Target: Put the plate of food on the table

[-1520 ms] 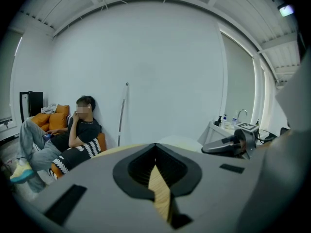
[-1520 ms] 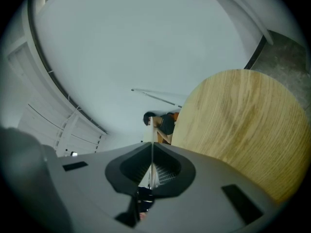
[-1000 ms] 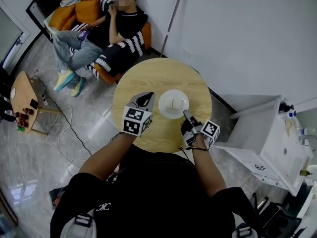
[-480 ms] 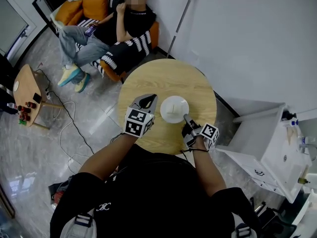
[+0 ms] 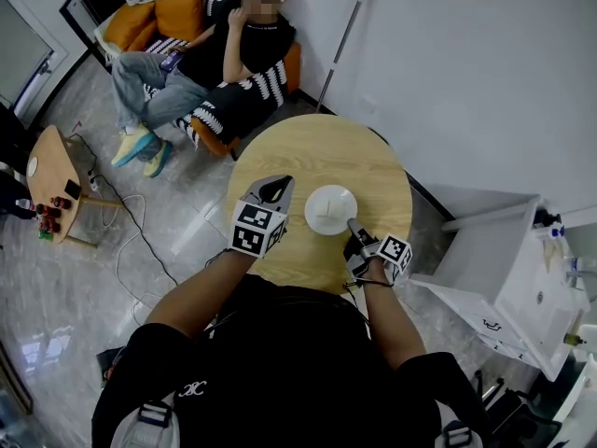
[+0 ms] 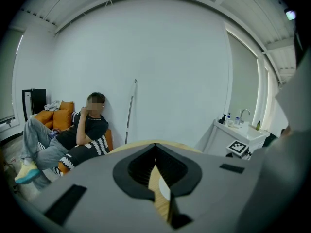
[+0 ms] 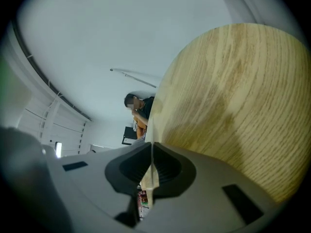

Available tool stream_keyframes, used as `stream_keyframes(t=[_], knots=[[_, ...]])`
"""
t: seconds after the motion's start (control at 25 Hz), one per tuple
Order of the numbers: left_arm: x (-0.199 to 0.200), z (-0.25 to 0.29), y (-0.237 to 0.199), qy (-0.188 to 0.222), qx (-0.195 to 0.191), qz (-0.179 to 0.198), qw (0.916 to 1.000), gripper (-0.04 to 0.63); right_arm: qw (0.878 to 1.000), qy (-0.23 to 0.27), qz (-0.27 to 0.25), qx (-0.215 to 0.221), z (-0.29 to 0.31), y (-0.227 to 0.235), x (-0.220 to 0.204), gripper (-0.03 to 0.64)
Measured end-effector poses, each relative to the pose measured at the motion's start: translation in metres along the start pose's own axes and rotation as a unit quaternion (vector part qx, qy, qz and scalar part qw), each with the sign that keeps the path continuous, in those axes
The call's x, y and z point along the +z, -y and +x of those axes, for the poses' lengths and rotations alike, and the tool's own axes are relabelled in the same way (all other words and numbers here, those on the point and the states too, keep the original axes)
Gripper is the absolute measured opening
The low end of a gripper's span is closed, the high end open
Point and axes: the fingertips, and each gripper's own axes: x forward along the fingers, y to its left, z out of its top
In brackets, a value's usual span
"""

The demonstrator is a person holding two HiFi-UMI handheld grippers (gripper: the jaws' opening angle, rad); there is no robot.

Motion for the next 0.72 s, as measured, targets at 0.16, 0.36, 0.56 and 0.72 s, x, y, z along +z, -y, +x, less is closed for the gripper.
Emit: stream_keyframes(t=[0.16, 0.36, 0.56, 0.72], knots=[[-0.003, 0.0, -0.002, -0.007, -0.006, 0.0, 1.0, 0.008, 1.0, 0.002, 0.007, -0.009, 0.003, 0.009, -0.003, 0.02], [-0.003, 0.003, 0.0, -0.008, -0.012, 0.001, 0.9999, 0.008, 1.0, 0.003, 0.012, -0.016, 0.003, 0.016, -0.002, 0.02], [-0.001, 0.003, 0.002, -0.008, -0.019, 0.002, 0.9998, 0.008, 0.999, 0.007, 0.018, -0.037, 0.003, 0.025, -0.003, 0.018], [-0.004, 0.004, 0.0, -0.012, -0.022, 0.004, 0.9997, 0.008, 0.998, 0.009, 0.019, -0.059, 0.005, 0.03, -0.003, 0.018]])
